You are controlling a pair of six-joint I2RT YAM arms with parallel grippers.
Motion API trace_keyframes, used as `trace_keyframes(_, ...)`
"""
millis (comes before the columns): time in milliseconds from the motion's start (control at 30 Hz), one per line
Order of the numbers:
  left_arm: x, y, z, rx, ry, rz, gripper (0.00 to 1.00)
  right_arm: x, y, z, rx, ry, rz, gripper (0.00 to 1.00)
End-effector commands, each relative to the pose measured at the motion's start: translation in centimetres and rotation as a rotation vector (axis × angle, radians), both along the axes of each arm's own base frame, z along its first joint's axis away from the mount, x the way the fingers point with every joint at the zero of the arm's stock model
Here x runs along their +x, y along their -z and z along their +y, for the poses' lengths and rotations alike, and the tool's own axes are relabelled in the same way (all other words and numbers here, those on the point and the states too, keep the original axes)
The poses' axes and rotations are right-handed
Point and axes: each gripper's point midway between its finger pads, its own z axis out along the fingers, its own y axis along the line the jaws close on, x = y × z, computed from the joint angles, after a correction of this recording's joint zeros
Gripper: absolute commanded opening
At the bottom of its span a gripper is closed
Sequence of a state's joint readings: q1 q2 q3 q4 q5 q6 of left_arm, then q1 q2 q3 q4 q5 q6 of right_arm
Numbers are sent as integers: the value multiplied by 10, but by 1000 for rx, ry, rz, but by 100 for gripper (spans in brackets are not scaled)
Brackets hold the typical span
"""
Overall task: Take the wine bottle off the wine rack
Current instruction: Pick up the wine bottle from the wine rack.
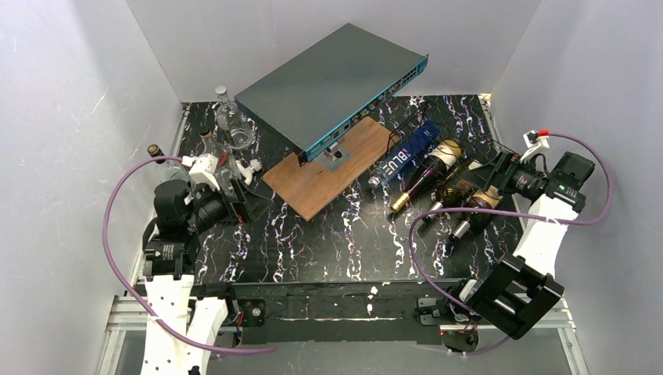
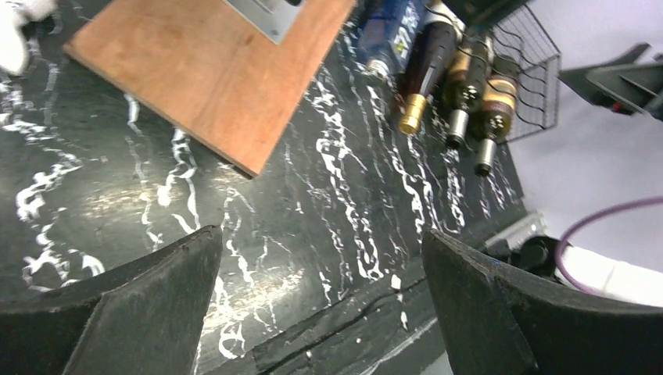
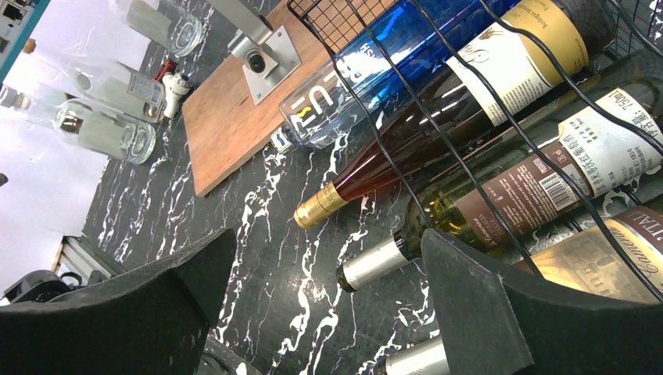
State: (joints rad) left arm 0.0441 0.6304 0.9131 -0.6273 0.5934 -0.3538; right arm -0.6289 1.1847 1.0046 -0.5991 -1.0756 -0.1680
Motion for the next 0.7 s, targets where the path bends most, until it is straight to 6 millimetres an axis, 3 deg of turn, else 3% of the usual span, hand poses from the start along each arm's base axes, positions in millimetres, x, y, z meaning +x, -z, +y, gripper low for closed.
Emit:
trace_keyframes(0,-14,-6,-27,-96,159,-40,98,-3,-11,-1,-55,-2,-54,98)
trace_keyframes(367,-43,18,-76,-160,358,-70,98,-6,-9,1,-76,4,-83,98)
trace_keyframes(667,-69,44,-117,-98,524,-90,98,-4,-3,0,-80,7,-86,98)
